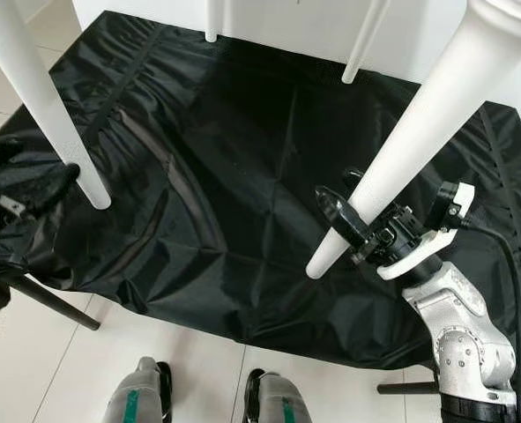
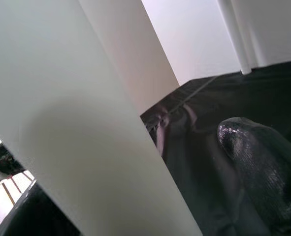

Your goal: Building children table

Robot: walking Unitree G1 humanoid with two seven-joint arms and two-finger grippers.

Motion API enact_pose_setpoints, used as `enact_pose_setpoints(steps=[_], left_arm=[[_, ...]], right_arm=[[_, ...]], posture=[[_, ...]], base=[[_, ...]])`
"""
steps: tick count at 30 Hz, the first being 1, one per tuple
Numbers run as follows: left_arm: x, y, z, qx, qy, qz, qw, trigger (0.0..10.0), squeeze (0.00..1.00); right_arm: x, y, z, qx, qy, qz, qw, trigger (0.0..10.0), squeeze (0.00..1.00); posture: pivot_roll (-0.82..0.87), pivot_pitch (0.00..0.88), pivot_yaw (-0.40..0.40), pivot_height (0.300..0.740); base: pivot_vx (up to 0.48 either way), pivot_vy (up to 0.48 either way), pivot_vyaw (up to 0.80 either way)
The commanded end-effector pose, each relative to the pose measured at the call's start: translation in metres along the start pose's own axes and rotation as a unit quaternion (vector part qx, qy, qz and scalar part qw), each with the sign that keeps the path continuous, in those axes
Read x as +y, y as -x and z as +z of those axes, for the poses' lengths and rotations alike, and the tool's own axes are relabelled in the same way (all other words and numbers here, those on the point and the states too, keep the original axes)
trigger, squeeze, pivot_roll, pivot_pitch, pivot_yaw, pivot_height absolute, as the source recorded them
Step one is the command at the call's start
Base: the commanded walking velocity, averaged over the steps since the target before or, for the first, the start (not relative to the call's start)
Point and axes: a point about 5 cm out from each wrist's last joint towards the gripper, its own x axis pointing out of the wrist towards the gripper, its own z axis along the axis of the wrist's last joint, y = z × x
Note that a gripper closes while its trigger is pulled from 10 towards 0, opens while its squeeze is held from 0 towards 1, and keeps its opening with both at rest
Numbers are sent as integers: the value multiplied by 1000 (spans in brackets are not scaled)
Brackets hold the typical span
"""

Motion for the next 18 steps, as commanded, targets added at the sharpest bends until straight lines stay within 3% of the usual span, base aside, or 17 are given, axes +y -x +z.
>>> enact_pose_setpoints(steps=[1,7,18], left_arm=[[-1,0,1,-2,-12,1,1000,10000,0],[2,-5,9,-36,6,23,999,10000,0],[1,-11,16,-61,1,6,998,10000,0]], right_arm=[[-5,11,5,-1,12,-21,1000,10000,0],[-3,16,7,-3,7,-12,1000,10000,0],[4,26,7,34,4,40,999,10000,0]], posture=[[72,150,-82,740],[69,141,-73,740],[65,139,-64,740]], base=[[0,0,0],[0,0,0],[0,0,0]])
